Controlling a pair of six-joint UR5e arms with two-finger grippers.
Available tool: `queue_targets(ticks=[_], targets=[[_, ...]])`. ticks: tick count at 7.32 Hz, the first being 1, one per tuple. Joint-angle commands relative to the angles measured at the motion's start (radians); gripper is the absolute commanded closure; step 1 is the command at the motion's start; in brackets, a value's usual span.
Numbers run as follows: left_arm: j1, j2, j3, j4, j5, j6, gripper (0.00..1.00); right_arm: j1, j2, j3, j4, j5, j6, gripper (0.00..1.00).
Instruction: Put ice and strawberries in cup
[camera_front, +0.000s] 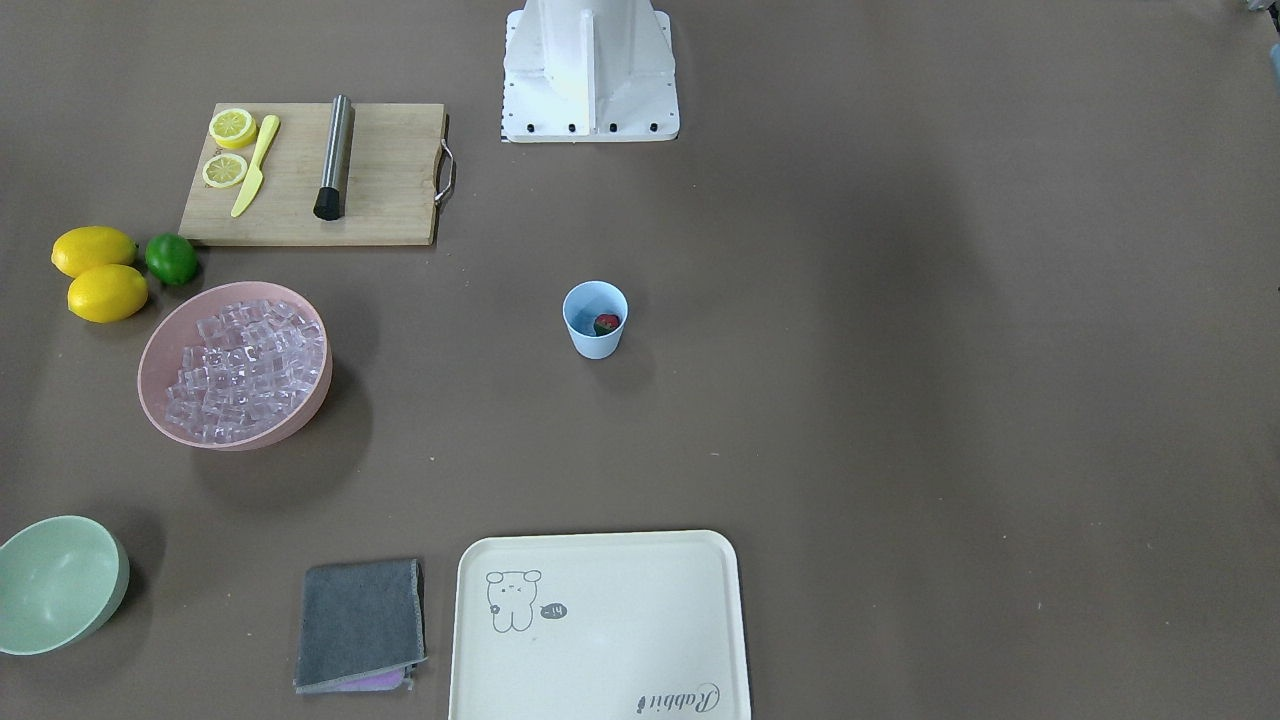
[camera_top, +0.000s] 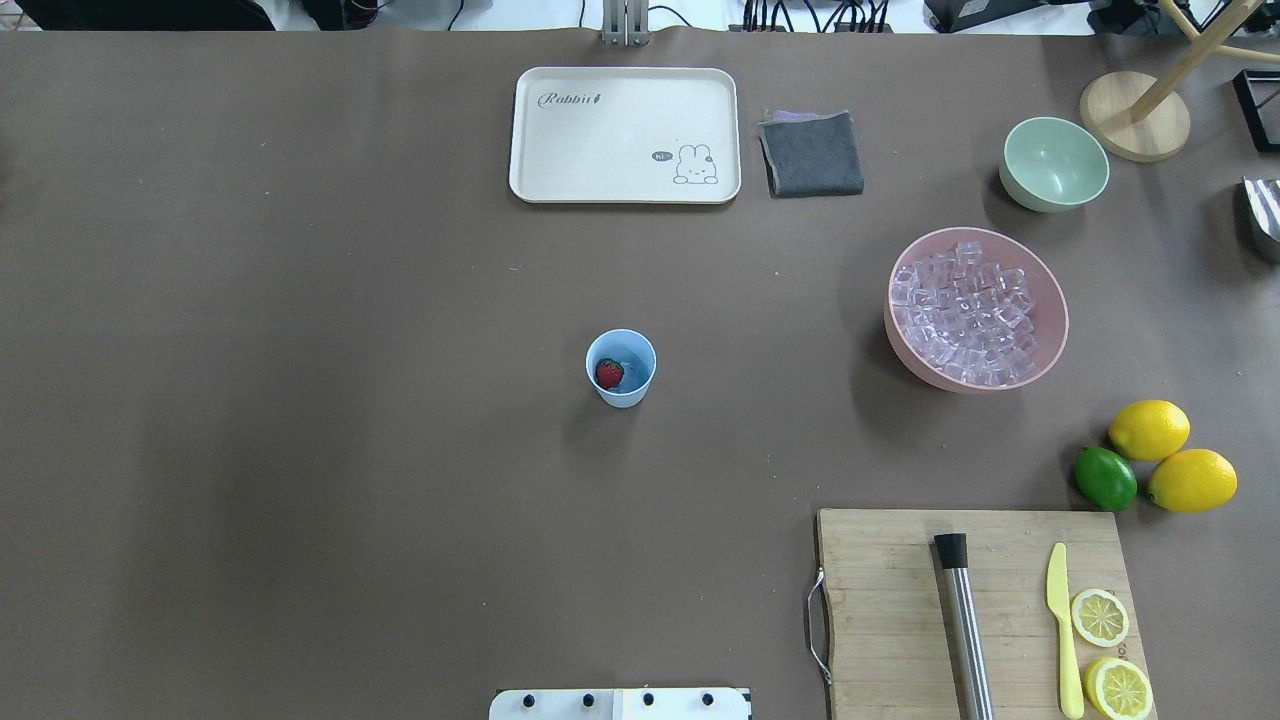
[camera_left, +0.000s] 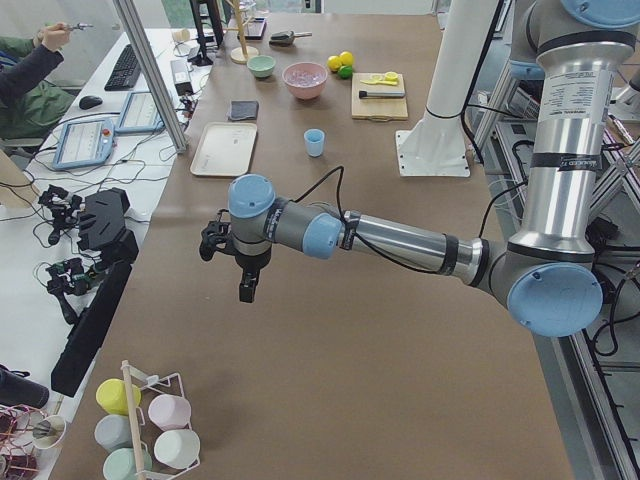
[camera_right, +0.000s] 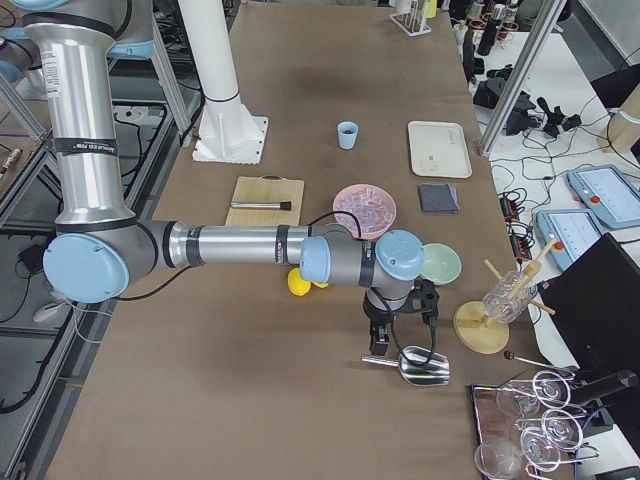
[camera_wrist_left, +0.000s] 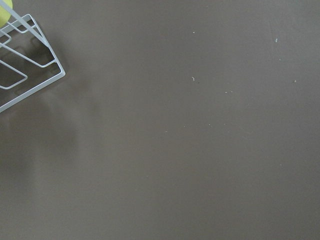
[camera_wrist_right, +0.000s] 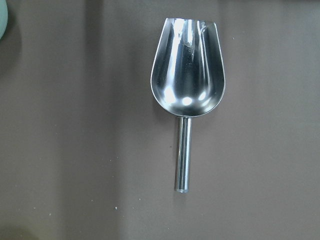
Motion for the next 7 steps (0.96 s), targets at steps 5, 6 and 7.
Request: queue_targets(ticks=[5,6,7], targets=[[-0.099,0.007,0.051,0.128,-0.006,0.219,0.02,0.0,0.004,0.007,0.0,0.002,-0.001,0.01],[-0.102,0.009,0.051,0.128,-0.006,0.217,0.02,0.0,0.002,0.013,0.0,0.002,-0.001,0.01],[-0.102,0.009,0.051,0.13,-0.006,0.217,0.02,0.0,0.002,0.013,0.0,0.004,-0.001,0.01]])
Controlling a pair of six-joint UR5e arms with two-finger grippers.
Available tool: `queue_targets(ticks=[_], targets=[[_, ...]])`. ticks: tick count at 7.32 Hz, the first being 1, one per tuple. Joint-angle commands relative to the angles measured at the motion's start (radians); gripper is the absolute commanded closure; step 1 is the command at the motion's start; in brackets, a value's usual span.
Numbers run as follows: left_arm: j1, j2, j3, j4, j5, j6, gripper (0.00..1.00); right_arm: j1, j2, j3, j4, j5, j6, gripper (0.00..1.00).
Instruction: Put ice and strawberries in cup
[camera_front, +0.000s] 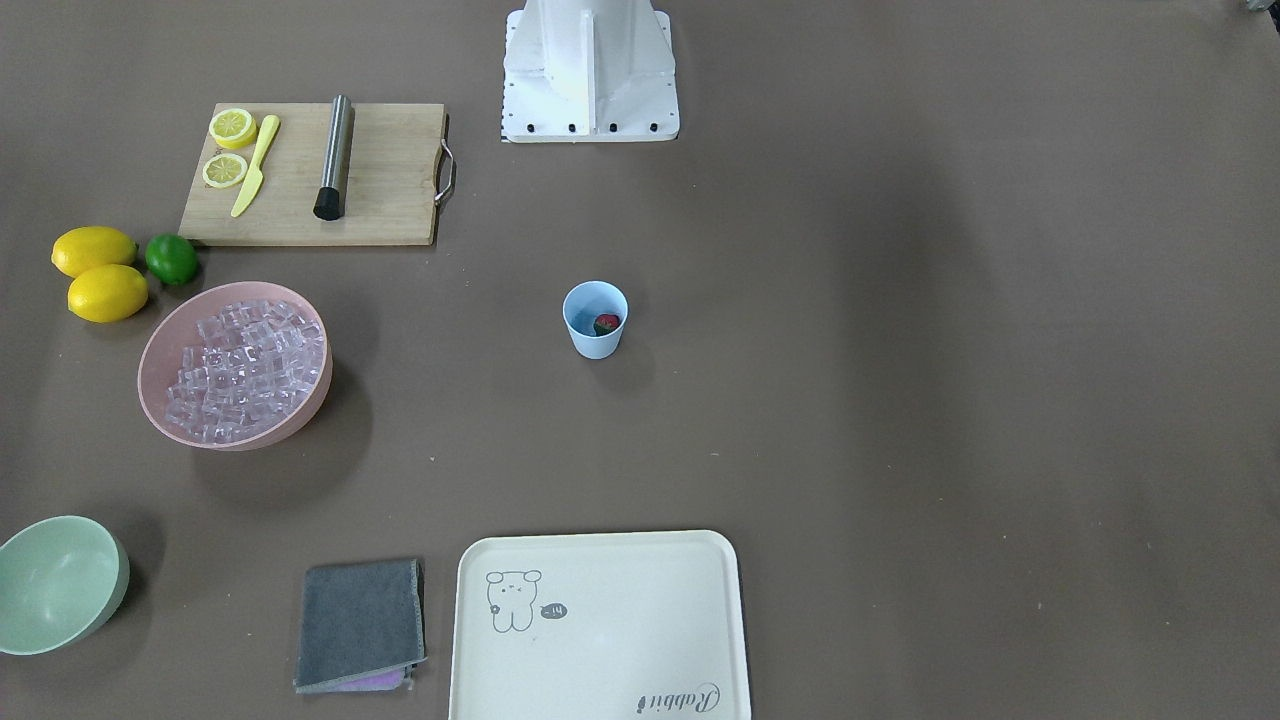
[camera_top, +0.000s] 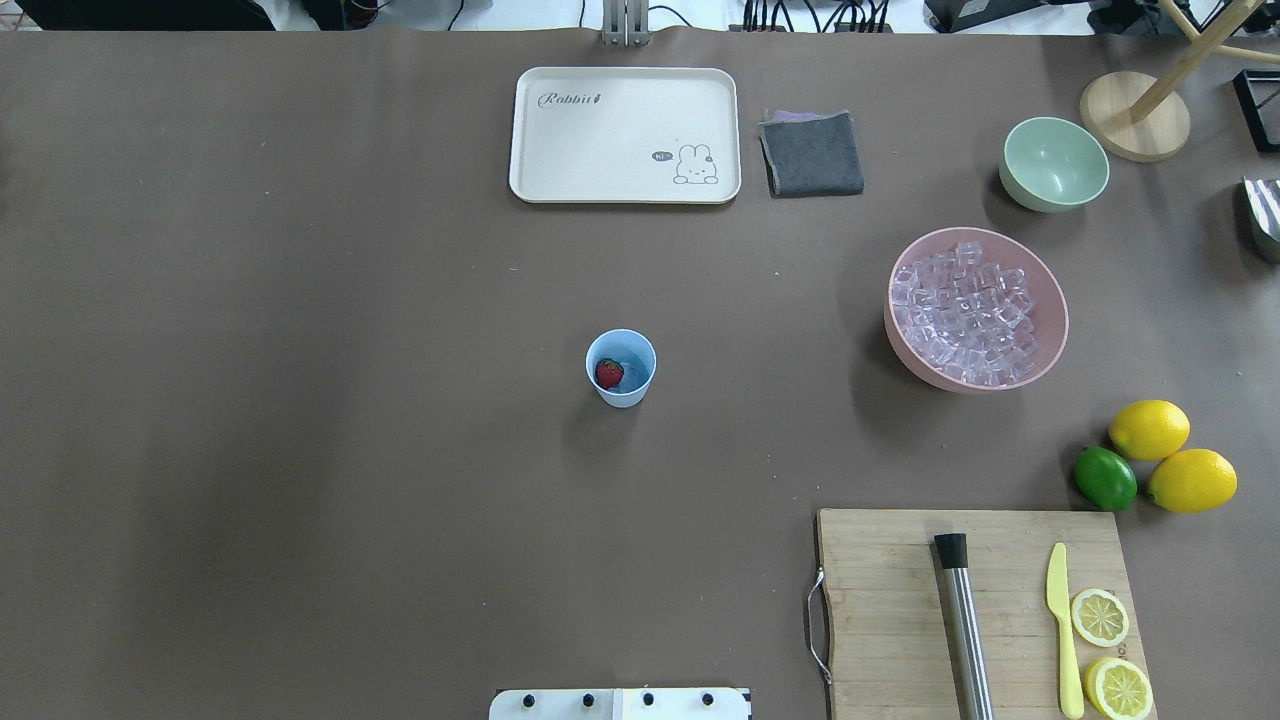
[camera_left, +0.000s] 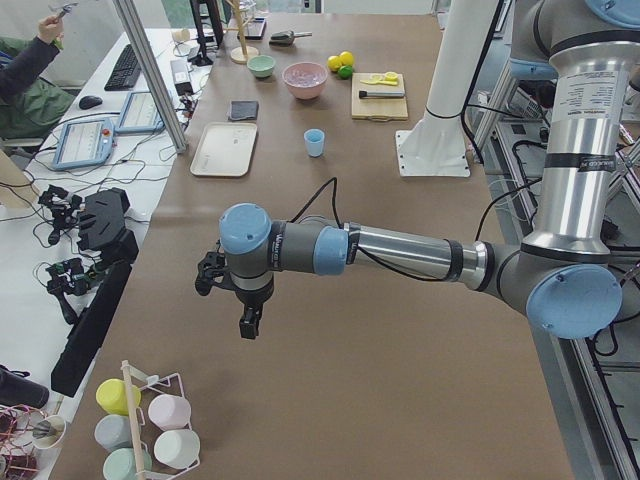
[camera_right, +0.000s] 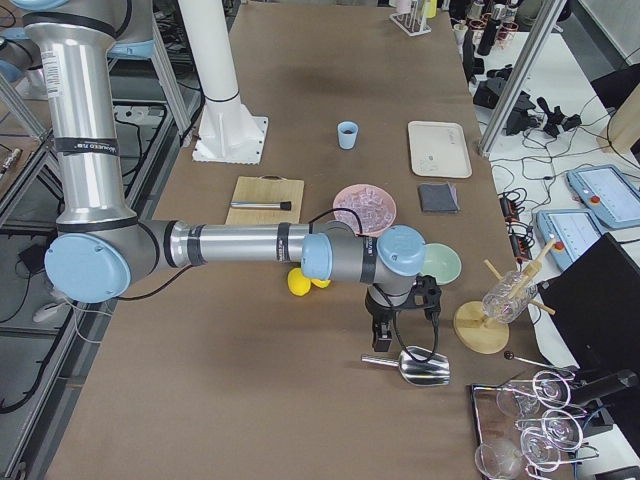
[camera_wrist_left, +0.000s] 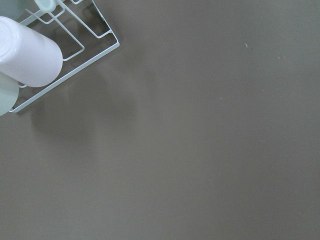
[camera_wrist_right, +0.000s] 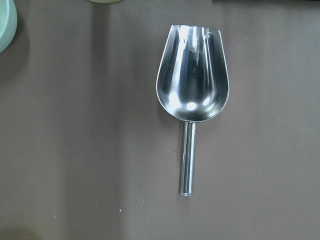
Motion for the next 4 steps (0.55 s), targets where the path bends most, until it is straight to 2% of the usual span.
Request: queue_targets(ticks=[1,4], targets=[[-0.003,0.002,0.006,-0.005,-0.003,0.001,0.02,0.0,-0.001,0.001,0.0,0.001,0.0,0.01],[-0.004,-0.001,0.015,-0.008,-0.003,0.0,0.02,0.0,0.001,0.001,0.0,0.0,0.001,0.01]])
